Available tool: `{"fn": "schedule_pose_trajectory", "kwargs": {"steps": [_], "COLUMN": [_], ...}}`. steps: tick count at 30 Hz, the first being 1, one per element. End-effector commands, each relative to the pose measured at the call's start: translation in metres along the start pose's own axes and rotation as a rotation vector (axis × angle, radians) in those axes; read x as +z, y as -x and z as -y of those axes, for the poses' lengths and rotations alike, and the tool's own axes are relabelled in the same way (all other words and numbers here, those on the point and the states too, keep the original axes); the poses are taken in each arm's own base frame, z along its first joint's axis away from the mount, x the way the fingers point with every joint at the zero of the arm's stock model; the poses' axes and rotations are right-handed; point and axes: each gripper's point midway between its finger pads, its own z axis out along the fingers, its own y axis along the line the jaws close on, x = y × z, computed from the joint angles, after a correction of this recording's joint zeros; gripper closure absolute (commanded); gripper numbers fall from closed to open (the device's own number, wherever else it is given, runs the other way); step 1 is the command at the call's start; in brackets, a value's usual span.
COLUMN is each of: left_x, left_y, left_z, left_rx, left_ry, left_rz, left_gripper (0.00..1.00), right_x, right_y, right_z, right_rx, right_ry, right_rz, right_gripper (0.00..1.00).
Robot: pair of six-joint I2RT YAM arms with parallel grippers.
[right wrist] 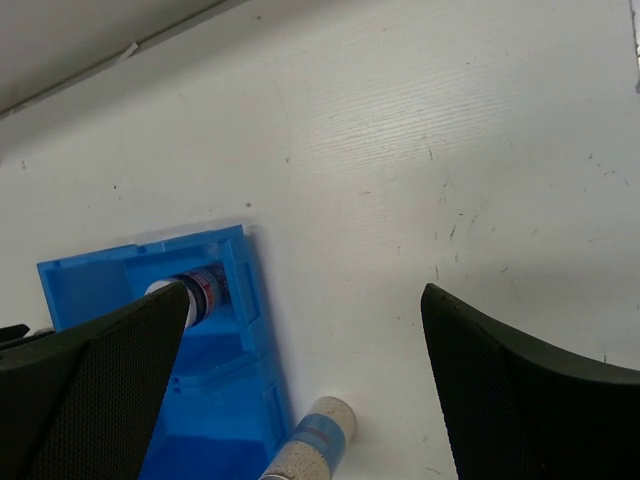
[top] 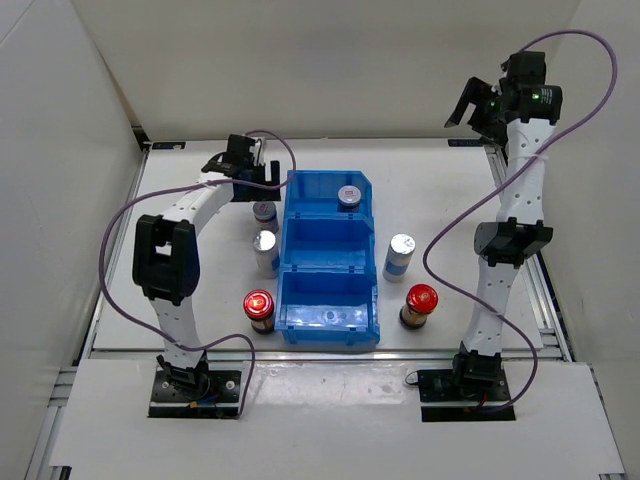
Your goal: Organize the condiment bottles
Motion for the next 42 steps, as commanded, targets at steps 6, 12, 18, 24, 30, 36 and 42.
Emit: {"fn": "schedule_pose_trajectory", "kwargs": {"steps": [6,12,18,24,30,36,42], "left_x": [0.000,0.011,0.005,-0.038,-0.088,-0.086,-0.061], "left_y": [-0.027,-0.041,-0.033,0.051,0.143,0.144,0.096], "left_z": [0.022,0.010,0.000,-0.021,0.025,0.132,0.160], "left_rx": [0.071,0.031,-0.007,-0.028,0.065,0.182,0.183], "left_ry": [0.006,0.055,0.085,0.285,0.286,-0.084,-0.199], "left_rz": [-0.093,-0.142,-0.125,0.055,0.335,0.358,0.202], "left_gripper": [0.00,0.18,0.42,0.89,0.89,0.89,0.89], "right_x": [0.004,0.010,0.016,0.015,0.015,0.015,0.015], "right_y": [-0.072,-0.068,-0.068,-0.069,-0.066,-0.066,-0.066], "right_z": [0.010,0.021,0.027,0.023,0.027,0.027,0.027], "right_rx": [0.102,0.127,0.154,0.149,0.152,0.152,0.152], "right_ry": [0.063,0.070,0.086,0.110,0.108,0.108,0.108], "right_rz": [-0.346,-0.340,-0.356,-0.361,-0.349,-0.349,-0.349], "right_gripper": [0.00,0.00,0.00,0.00,0.00,0.00,0.00]}}
